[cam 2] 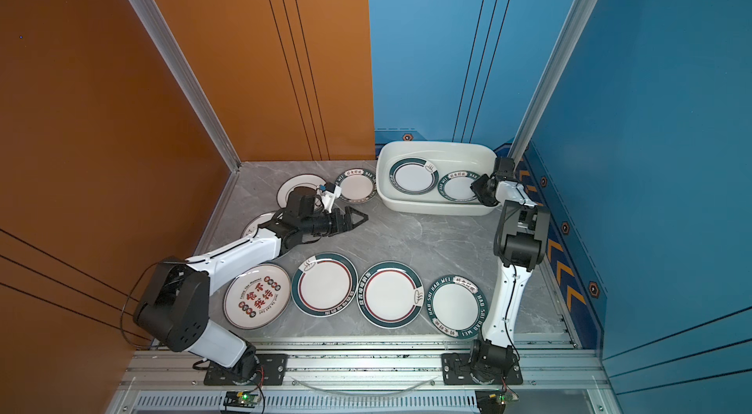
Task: Place the plates into the plastic bin on the countertop
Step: 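Lower the HAO SHI HAO WEI plate flat into the bin and open the right gripper, then withdraw the right gripper from the bin toward the red-rimmed plate on the table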
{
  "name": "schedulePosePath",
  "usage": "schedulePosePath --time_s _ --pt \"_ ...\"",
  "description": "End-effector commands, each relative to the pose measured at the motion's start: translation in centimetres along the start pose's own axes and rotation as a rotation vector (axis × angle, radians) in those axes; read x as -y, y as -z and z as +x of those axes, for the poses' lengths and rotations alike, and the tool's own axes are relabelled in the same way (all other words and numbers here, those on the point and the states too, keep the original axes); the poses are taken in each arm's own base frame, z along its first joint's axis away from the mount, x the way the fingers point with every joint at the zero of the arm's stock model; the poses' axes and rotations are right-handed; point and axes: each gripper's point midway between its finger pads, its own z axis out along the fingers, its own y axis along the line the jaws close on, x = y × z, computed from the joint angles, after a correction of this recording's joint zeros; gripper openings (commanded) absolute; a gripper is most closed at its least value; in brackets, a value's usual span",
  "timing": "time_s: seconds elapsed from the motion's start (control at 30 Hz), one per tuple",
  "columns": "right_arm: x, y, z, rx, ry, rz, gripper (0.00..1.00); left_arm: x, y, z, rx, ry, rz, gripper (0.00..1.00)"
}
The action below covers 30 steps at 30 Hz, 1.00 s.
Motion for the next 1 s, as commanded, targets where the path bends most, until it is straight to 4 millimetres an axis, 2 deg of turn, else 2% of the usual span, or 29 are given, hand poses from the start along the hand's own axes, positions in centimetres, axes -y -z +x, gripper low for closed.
schedulePosePath --time_s 0.0,0.2,0.47,0.5,0.6,0.67,0.7,0.77,0.83,0.97 --pt "-0.1 1.9 -1.5 0.040 0.041 0.059 0.40 0.3 -0.4 0.1 -0.021 -0.016 0.009 0.98" --pt "-1.6 4.7 -2.6 0.100 0.148 0.144 0.41 0.3 -0.7 0.1 -0.028 -0.015 0.010 0.98" --pt "-4.8 11.2 -3.8 0.267 0.361 0.296 0.43 0.2 -0.6 0.5 -0.037 -0.028 -0.005 0.98" --pt "-4.9 11.6 -3.7 0.278 0.376 0.312 0.43 0.2 -0.6 0.5 -0.036 -0.027 -0.006 0.98" --pt "-7.0 14.9 -3.1 0.331 0.431 0.277 0.44 0.1 -0.5 0.7 -0.039 -0.027 -0.007 0.98" --pt "-8.8 16.5 -1.2 0.332 0.473 0.181 0.45 0.2 -0.4 0.7 -0.036 -0.030 -0.006 0.98" --pt "-9.1 16.7 0.1 0.310 0.488 0.138 0.46 0.2 -0.3 0.7 -0.036 -0.032 -0.006 0.98" --pt "-10.7 17.3 3.7 0.215 0.530 -0.028 0.48 0.3 0.0 0.7 -0.038 -0.040 -0.007 0.98" --pt "-11.3 17.1 8.4 0.055 0.566 -0.171 0.48 0.4 0.5 0.7 -0.040 -0.056 -0.003 0.98" --pt "-9.0 16.4 17.6 -0.198 0.680 -0.239 0.48 -0.3 1.5 0.8 -0.045 -0.074 -0.024 0.98"
